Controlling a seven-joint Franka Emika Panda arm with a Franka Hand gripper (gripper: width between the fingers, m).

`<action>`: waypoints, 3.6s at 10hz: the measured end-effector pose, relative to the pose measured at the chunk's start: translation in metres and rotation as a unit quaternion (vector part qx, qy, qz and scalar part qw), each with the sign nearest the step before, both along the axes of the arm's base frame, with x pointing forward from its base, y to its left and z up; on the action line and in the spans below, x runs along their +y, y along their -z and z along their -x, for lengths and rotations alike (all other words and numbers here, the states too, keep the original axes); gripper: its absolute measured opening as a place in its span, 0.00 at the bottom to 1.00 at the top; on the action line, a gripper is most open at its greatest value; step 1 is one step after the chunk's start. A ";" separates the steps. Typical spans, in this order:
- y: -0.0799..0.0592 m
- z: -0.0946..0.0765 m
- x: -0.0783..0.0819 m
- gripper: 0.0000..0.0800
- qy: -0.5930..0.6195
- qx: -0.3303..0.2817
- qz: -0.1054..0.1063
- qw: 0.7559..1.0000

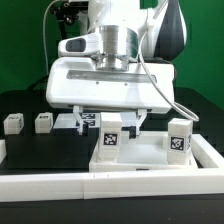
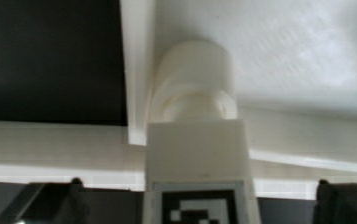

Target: Assemble square table

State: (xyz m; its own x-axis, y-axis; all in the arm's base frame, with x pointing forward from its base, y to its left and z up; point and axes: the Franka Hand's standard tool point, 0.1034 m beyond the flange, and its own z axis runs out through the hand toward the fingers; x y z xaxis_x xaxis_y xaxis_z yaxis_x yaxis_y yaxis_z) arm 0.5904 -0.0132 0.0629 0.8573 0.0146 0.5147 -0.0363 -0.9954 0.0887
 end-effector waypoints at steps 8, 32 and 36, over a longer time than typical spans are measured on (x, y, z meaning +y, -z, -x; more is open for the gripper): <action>-0.036 -0.006 0.002 0.81 0.002 0.039 -0.025 0.999; -0.022 -0.018 0.001 0.36 0.222 0.192 -0.147 0.945; -0.022 -0.018 0.009 0.36 0.367 0.175 -0.198 0.892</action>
Offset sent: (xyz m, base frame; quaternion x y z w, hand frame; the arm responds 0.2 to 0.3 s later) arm 0.0012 -0.0096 0.0344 -0.0019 -0.0320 -0.0094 0.9994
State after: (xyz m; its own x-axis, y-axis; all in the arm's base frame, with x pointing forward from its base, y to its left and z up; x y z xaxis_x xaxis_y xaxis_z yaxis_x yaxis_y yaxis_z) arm 0.6087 -0.0046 0.0846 0.6697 -0.7407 0.0546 -0.7307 -0.6702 -0.1299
